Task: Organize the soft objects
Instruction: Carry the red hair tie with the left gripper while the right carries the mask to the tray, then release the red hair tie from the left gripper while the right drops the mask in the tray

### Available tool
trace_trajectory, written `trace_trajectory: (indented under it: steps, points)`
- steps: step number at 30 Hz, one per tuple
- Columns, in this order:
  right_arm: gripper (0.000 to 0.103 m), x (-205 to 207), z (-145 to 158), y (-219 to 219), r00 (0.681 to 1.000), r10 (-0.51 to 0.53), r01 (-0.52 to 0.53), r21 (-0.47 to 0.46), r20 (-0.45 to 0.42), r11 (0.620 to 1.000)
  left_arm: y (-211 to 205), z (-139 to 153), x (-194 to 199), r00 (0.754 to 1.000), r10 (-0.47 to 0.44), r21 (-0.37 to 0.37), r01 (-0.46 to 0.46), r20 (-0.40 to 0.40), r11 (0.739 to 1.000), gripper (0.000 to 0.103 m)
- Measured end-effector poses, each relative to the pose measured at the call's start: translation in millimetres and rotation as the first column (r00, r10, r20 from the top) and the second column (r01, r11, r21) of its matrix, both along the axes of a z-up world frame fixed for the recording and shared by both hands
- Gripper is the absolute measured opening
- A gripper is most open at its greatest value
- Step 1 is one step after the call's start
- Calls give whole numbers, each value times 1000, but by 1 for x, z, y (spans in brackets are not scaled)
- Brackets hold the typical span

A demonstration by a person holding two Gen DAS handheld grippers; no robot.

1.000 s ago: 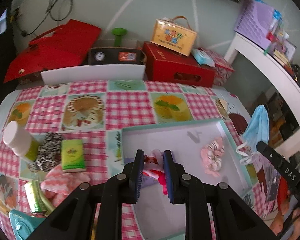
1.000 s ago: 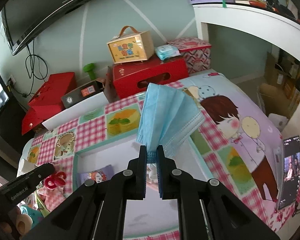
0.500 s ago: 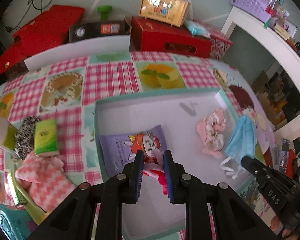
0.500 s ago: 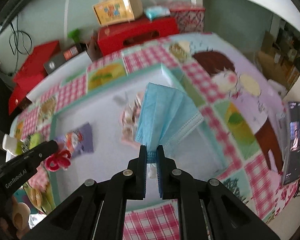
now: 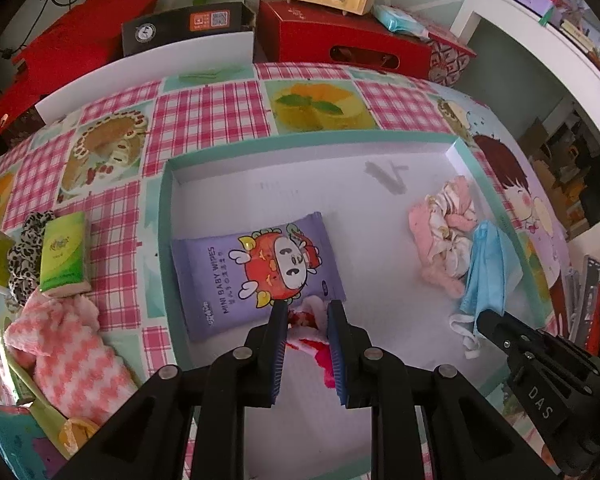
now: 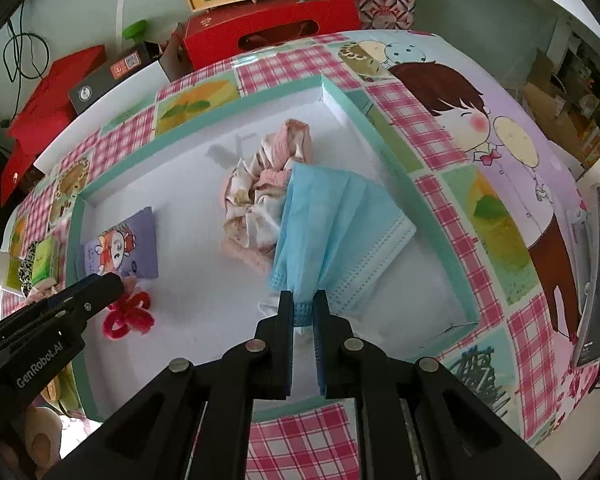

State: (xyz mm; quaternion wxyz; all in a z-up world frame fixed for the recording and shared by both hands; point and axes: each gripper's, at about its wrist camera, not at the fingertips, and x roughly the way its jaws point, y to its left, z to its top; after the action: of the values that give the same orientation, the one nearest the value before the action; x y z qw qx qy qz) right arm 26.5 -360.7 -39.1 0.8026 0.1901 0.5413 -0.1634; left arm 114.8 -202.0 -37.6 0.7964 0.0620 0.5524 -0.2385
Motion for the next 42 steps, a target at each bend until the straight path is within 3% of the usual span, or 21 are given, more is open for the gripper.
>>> trace_trajectory:
  steps: [5,10,16,25,31,35,40,42]
  points:
    - [9,1,-4,0,1000,1,-1,7,-6,1000,-1,-2,0,1000,9,14,-9,3,1000,24]
    - [11,2,-3,-1,1000,-9,9,-1,-13,1000,0,-3,1,1000,25,24,-25,-10,999,34]
    - [20,0,4,-3,1000,-20,20,-23,-3,1000,-1,3,-2,1000,23,38,-24,10,999,39]
    - [31,-9,30,-1,996,-18,22,-49,85,999,7,26,-3,998,27,11,-28,63,1000,59]
    - [36,-6,28,0,997,-15,19,-48,78,999,19,32,2,995,67,-2,-67,73,998,66]
    - [49,-4,25,2,997,-7,11,-55,71,998,28,28,10,993,102,3,-103,65,995,70]
    - [54,0,24,6,998,17,-12,-69,69,998,37,25,17,987,143,14,-144,67,989,74]
    - [66,1,23,7,998,22,-17,-74,66,997,41,23,18,985,157,15,-158,65,987,75]
